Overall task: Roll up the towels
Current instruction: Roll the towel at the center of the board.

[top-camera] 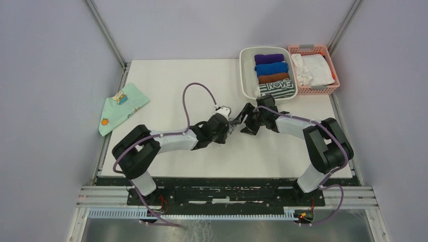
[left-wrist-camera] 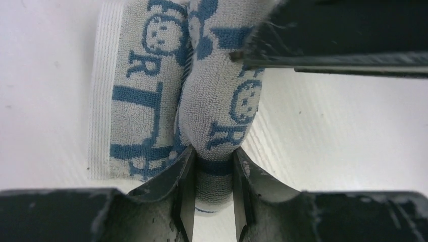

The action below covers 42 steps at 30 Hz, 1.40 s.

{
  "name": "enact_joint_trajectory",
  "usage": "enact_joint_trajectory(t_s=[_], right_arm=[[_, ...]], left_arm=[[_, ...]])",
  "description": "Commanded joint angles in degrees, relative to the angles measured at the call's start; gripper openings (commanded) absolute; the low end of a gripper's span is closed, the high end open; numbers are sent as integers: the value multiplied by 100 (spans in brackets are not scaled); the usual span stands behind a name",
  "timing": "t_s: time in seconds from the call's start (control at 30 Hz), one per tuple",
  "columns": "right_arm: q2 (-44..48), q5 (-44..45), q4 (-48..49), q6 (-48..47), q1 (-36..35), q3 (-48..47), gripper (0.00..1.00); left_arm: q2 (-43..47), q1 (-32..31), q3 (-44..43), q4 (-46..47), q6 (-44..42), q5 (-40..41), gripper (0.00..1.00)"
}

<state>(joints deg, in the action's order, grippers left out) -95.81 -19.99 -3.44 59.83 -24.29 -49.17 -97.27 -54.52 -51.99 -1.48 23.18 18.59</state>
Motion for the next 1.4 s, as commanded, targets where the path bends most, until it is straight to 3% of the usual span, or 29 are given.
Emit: enact_joint_trajectory(t_s=[0.0,0.17,0.33,0.47,0.63,0.8,1.07,1.2,1.37], right_arm=[[182,-298,1029,114,61,244,76],[-123,-468,1662,348,57,410,77],[-561,-600,2206,548,59,487,76],[-884,-620,2345,552,56,494,69],[-949,-402,1710,298,56,337,51],[-661,275,-52,-203,-36,-167,39],[-483,956,-1479,-279,-245,-787,39],[-525,988,-1690,-257,-310,-937,40],[-549,993,-1712,-189,-331,-940,40]], left_arm=[[102,722,408,644,867,-2629,23],[-112,1501,687,1328,1646,-4196,23],[-641,1975,851,2043,2362,-5222,23],[-900,2103,916,2382,2694,-5503,23],[-903,2104,824,1949,2576,-5311,34],[-273,1945,651,971,1991,-4294,49],[964,556,33,-595,1003,-761,73],[1019,-209,-276,-846,718,888,76],[521,-1086,-707,-871,190,2244,75]])
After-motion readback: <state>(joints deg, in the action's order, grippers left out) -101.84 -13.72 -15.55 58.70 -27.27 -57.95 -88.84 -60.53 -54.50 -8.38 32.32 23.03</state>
